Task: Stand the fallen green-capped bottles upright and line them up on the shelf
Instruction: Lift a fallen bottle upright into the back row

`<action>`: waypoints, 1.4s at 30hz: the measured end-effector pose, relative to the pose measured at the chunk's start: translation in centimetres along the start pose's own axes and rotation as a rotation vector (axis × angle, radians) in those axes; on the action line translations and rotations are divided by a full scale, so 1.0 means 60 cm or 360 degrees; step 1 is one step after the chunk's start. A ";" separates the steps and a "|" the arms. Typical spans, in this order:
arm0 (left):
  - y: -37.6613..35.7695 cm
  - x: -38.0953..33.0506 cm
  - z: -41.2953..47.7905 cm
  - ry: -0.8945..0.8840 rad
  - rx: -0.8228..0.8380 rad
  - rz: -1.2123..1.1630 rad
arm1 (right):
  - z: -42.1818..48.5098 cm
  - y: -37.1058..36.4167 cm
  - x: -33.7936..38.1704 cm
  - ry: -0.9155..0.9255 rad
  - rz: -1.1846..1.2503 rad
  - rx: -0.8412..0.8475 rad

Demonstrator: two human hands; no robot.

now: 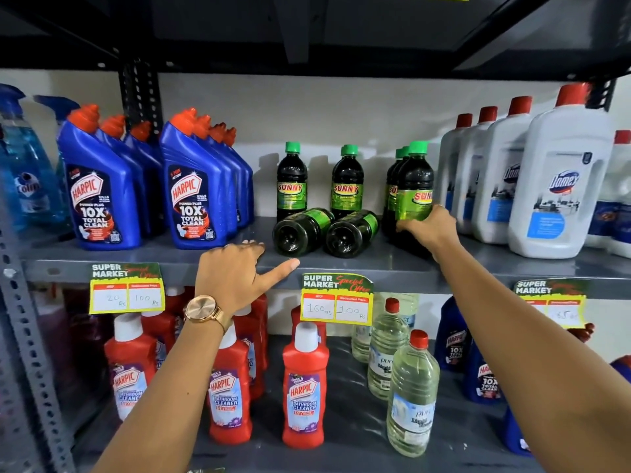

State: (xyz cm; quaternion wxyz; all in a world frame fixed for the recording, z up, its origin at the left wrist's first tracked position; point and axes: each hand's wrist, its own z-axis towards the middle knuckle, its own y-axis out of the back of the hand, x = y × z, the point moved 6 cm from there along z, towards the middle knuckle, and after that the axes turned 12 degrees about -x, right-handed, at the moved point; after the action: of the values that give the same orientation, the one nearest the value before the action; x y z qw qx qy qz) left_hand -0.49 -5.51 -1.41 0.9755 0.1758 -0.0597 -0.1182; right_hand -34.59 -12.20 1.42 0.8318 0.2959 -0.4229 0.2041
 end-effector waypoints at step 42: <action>0.001 0.000 -0.001 0.0100 0.0150 -0.0012 | -0.101 -0.060 0.092 -0.0236 -0.0387 0.0830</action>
State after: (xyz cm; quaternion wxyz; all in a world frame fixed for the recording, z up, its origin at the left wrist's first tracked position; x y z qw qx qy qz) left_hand -0.48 -5.43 -1.42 0.9670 0.2254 -0.0340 -0.1134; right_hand -25.87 -10.36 1.99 0.7129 0.5622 -0.3772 0.1828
